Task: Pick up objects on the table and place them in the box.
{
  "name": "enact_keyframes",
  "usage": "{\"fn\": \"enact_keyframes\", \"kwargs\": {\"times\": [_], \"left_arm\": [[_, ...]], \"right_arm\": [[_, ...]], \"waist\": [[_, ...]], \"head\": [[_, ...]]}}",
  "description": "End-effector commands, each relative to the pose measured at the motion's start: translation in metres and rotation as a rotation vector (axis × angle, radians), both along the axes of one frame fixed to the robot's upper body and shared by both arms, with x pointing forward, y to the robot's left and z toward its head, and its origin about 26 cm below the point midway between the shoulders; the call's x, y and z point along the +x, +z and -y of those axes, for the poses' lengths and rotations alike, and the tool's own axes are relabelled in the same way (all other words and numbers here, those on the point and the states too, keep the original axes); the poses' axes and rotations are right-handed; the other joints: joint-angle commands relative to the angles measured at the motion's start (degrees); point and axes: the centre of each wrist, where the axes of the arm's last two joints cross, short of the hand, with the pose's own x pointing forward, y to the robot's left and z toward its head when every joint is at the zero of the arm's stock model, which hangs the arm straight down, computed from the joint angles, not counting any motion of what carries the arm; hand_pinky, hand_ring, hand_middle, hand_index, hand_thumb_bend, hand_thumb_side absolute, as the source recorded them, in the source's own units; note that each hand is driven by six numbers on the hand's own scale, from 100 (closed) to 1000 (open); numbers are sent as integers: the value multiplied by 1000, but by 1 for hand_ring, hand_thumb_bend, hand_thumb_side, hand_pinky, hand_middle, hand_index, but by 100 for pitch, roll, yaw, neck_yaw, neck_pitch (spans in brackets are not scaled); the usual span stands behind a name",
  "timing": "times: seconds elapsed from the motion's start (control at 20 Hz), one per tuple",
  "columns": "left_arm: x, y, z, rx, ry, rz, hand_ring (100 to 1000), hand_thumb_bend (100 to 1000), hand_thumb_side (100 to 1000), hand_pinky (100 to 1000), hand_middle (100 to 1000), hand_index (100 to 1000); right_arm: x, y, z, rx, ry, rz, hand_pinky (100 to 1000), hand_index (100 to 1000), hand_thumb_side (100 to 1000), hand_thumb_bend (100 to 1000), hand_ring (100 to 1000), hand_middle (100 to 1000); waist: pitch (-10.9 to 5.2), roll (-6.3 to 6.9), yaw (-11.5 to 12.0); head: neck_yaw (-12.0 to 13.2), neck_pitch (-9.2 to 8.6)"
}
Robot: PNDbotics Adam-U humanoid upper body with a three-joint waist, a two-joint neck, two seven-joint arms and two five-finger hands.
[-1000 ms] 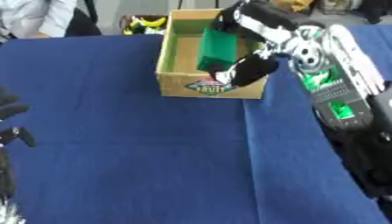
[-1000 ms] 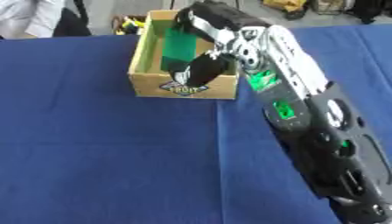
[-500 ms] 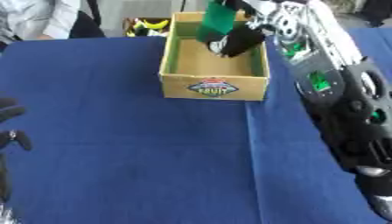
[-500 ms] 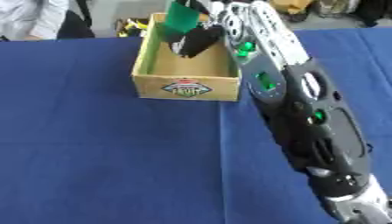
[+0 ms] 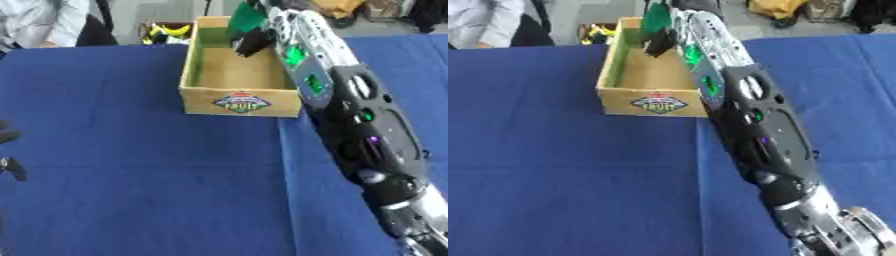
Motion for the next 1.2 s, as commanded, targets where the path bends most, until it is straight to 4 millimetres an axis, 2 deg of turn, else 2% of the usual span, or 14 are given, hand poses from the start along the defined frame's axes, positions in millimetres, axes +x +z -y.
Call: {"fn": "enact_keyframes", "kwargs": {"times": [0.05, 0.2, 0.25, 0.3, 0.7, 0.75, 0.8, 0.85, 1.2], "left_arm": [[0, 5, 0, 16, -13, 17, 684, 100, 897, 241, 669, 826], [0, 6, 1, 17, -20, 19, 685, 100, 897, 241, 670, 826], [0, 6, 1, 17, -22, 19, 685, 100, 899, 241, 670, 826], [0, 6, 1, 18, -24, 19, 685, 100, 897, 241, 670, 826], [1, 7, 4, 19, -35, 22, 685, 100, 897, 240, 670, 827], [1, 8, 4, 19, -36, 22, 685, 100, 896, 240, 670, 827], [2, 8, 4, 19, -37, 22, 685, 100, 896, 240, 670, 827], [2, 8, 4, 19, -37, 23, 684, 100, 896, 240, 670, 827], [2, 8, 5, 19, -39, 23, 684, 100, 897, 240, 670, 827]], "right_arm": [[8, 2, -7, 10, -50, 31, 750, 653, 193, 100, 813, 473], [16, -10, -12, 26, -72, 19, 750, 652, 209, 100, 816, 473], [19, -14, -13, 31, -81, 14, 749, 652, 174, 100, 815, 473], [21, -19, -15, 37, -90, 8, 748, 652, 209, 100, 815, 474], [34, -51, -17, 45, -171, -21, 741, 653, 210, 100, 812, 479], [35, -55, -16, 47, -181, -23, 741, 655, 171, 100, 813, 480], [36, -58, -16, 50, -188, -28, 742, 658, 209, 100, 815, 483], [37, -61, -15, 55, -195, -32, 743, 664, 209, 100, 819, 489], [40, -67, -11, 84, -222, 7, 754, 705, 192, 100, 848, 533]], "waist": [[-94, -1, 29], [-70, -10, 59], [-62, -11, 69], [-53, -11, 80], [12, -22, 151], [22, -23, 160], [32, -22, 170], [41, -21, 181], [85, -19, 208]], "head": [[-50, -90], [-87, -123], [-101, -134], [-115, -147], [-196, -244], [-207, -258], [-219, -269], [-230, -273], [-250, -300]]}}
